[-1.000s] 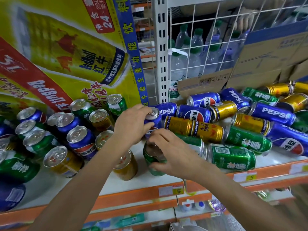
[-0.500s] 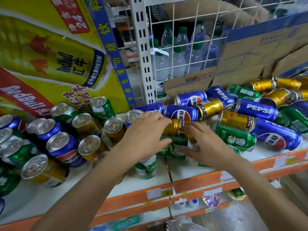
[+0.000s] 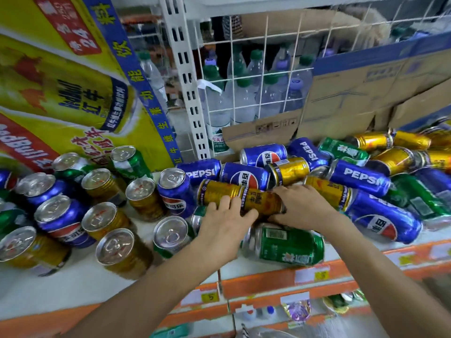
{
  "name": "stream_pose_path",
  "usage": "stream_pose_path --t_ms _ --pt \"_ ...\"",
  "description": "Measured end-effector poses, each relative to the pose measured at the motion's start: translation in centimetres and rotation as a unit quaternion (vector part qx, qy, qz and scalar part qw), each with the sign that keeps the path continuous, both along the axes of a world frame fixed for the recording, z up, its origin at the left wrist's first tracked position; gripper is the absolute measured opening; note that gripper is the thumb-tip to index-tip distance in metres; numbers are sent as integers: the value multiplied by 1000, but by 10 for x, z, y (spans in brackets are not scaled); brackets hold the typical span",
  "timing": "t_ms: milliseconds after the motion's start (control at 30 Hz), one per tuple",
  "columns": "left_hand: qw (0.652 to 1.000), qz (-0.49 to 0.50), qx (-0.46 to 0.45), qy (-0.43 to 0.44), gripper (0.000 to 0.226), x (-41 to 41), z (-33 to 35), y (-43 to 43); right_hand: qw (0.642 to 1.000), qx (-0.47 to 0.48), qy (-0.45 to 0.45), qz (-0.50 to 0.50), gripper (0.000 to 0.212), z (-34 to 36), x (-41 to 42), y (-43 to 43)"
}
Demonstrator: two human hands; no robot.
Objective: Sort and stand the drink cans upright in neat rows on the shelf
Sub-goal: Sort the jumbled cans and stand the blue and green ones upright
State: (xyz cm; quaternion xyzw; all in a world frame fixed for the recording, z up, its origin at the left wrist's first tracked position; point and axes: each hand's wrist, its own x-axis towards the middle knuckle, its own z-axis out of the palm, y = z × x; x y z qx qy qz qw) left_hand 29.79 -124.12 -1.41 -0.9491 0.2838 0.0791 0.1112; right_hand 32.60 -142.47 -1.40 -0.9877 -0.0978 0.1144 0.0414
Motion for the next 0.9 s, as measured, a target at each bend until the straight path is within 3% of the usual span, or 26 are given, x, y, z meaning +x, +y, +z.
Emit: stream_pose_path --t_ms 133,267,500,733,900 --pt "999 21 -5 -24 75 -1 -7 -3 997 37 64 23 55 4 11 0" --pt "999 24 -26 -11 72 2 -2 1 995 68 74 31 56 6 14 -4" --pt "990 87 -108 -35 71 8 37 15 994 102 37 35 68 24 14 -10" --pt "985 153 -84 -11 68 13 56 32 987 140 -50 61 75 46 15 -9" --pt "983 172 -67 21 71 16 59 43 991 89 -51 85 77 51 15 -4"
